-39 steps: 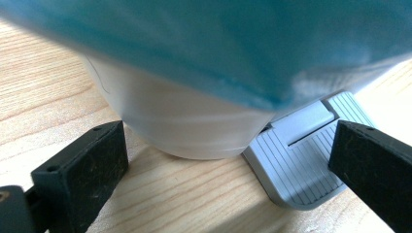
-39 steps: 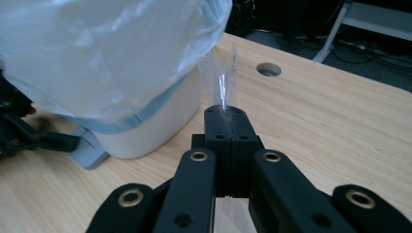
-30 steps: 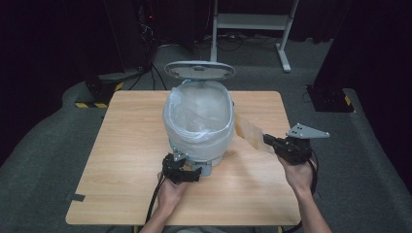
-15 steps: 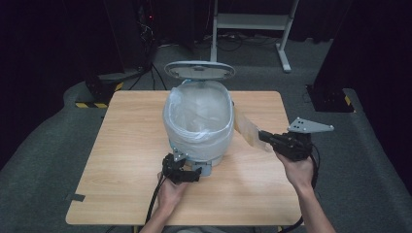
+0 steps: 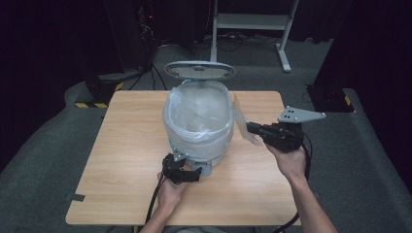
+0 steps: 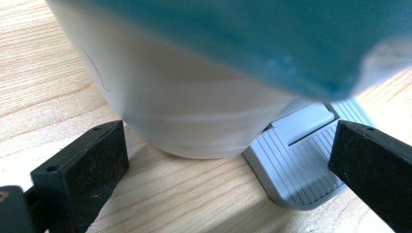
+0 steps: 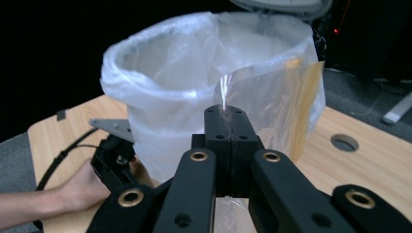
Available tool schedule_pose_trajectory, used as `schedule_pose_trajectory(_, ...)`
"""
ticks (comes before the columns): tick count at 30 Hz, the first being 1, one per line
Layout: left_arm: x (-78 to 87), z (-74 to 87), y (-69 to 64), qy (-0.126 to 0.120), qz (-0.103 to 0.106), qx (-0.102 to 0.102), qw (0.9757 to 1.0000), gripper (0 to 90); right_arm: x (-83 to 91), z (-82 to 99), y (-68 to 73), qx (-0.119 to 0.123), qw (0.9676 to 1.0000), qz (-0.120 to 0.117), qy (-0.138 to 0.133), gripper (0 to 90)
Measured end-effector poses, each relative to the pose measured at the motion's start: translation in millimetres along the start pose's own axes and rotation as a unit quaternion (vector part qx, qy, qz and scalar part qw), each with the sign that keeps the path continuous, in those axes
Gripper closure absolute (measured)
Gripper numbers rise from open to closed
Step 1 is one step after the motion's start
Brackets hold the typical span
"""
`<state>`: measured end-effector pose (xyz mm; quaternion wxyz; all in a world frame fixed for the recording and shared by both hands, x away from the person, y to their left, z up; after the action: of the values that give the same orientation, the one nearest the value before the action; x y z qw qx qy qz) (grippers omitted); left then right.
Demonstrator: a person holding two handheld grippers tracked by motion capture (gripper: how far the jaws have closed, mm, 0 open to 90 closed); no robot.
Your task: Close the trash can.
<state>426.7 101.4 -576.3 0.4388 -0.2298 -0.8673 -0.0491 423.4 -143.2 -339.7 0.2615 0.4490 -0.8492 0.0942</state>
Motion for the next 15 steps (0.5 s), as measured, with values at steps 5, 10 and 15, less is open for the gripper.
schedule_pose_trajectory(5, 0.0, 0.0, 0.0, 0.000, 0.000, 0.000, 1.0000, 0.8, -2.0, -8.9, 4.2, 0.008, 1.0000, -0.004, -0.002, 89.8)
schedule_pose_trajectory(10, 0.0, 0.0, 0.0, 0.000, 0.000, 0.000, 1.0000, 0.8, -5.9, -19.1, 8.6, 0.018, 0.9998, -0.008, -0.002, 89.8)
schedule_pose_trajectory(15, 0.0, 0.0, 0.0, 0.000, 0.000, 0.000, 1.0000, 0.8, -10.0, -30.5, 11.6, 0.026, 0.9995, -0.014, -0.003, 89.8)
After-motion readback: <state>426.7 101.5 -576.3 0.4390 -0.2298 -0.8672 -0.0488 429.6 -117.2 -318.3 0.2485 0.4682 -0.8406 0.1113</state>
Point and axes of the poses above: each handheld gripper's, and its own axes: x roughly backward along the jaws, z roughly out of its underside, y roughly to its left, the point moved 7 cm from there along -x, roughly forward along the jaws, and after that the axes turned 10 degrees about y, right-handed, at the moved point
